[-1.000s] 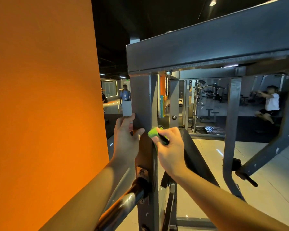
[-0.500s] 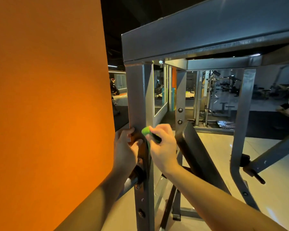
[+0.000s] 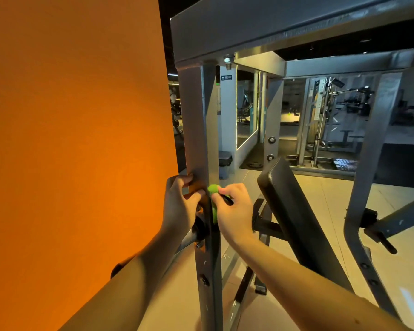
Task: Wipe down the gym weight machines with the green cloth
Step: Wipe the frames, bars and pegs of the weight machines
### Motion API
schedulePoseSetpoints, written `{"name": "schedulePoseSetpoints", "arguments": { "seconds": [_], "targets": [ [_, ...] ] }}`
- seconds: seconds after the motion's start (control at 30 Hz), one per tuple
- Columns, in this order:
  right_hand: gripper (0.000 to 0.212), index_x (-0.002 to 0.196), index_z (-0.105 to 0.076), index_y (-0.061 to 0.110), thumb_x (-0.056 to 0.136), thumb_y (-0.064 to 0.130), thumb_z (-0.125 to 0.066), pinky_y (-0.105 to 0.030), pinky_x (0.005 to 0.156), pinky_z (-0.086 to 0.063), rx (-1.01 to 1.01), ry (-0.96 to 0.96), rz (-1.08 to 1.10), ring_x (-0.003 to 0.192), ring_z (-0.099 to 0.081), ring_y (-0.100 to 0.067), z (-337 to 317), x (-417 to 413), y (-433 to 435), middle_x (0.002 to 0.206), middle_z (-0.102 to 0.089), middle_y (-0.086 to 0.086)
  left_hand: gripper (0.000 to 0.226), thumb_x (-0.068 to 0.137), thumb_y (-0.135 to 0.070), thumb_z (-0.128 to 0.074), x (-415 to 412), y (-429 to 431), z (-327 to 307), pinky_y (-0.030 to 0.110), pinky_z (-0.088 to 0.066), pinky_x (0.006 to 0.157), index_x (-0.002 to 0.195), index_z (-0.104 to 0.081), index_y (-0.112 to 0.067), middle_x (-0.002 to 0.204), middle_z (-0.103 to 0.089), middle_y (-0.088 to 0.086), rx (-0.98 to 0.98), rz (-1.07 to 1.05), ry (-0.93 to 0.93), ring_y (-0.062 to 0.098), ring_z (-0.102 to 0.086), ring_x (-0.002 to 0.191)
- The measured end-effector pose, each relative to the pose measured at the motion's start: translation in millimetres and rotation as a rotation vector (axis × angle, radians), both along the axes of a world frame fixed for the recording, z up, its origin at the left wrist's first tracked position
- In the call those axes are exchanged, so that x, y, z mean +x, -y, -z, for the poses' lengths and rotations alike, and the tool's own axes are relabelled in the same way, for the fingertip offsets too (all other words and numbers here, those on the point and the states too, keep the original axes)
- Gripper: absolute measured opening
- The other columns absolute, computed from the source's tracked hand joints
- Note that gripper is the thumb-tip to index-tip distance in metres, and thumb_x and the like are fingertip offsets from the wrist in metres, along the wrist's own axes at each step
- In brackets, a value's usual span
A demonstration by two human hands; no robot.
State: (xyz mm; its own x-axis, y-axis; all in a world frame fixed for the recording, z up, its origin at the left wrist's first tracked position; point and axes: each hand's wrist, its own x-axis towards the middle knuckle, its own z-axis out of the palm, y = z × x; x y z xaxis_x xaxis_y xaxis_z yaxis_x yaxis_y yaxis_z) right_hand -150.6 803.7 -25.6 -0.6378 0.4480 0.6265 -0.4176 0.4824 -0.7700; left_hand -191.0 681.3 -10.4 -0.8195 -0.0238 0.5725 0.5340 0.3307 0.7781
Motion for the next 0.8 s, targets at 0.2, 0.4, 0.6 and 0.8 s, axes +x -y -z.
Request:
{"name": "schedulePoseSetpoints", "arguments": {
  "seconds": [0.2, 0.4, 0.6, 0.8],
  "targets": [
    [0.009, 0.09, -0.068, 0.026, 0.094, 0.019, -0.072, -0.003, 0.076, -0.044, -0.143, -0.099, 0.012, 0.094, -0.058, 0.0, -67.0, -8.0, 2.5, 0.097, -0.061, 0.008, 0.041, 0.094, -0.003, -0.069, -2.5, -0.1, 2.2, 0.036, -0.064, 0.081, 0.129, -0.055, -0.019, 0.127, -0.052, -0.003, 0.075, 0.085, 0.045, 0.006, -0.066, 0.103],
    [0.008, 0.101, -0.071, 0.014, 0.098, 0.02, -0.068, -0.006, 0.079, -0.046, -0.148, -0.123, 0.128, 0.096, -0.058, -0.001, -33.7, -4.4, 18.8, 0.1, -0.061, 0.003, 0.043, 0.093, -0.011, -0.072, -10.1, 0.9, 2.5, 0.014, -0.052, 0.088, 0.131, -0.056, -0.02, 0.13, -0.051, -0.001, 0.018, 0.06, 0.001, 0.001, -0.056, 0.103],
    [0.013, 0.106, -0.074, 0.018, 0.098, 0.027, -0.067, -0.017, 0.086, -0.056, -0.167, 0.082, 0.195, 0.096, -0.06, 0.001, -1.4, 5.0, 22.4, 0.103, -0.064, 0.006, 0.051, 0.087, -0.018, -0.079, -16.7, 5.3, 9.9, 0.042, -0.051, 0.106, 0.133, -0.056, -0.021, 0.133, -0.051, 0.001, 0.0, 0.106, -0.029, 0.017, -0.052, 0.124],
    [0.009, 0.107, -0.069, 0.022, 0.099, 0.024, -0.065, -0.009, 0.083, -0.05, -0.142, -0.104, 0.223, 0.1, -0.06, -0.003, -72.1, -16.4, 12.3, 0.108, -0.064, 0.008, 0.056, 0.088, -0.018, -0.077, -21.8, 5.0, 16.8, 0.044, -0.057, 0.098, 0.133, -0.047, -0.033, 0.134, -0.047, -0.002, -0.027, 0.127, -0.026, 0.02, -0.054, 0.123]
  ]
}}
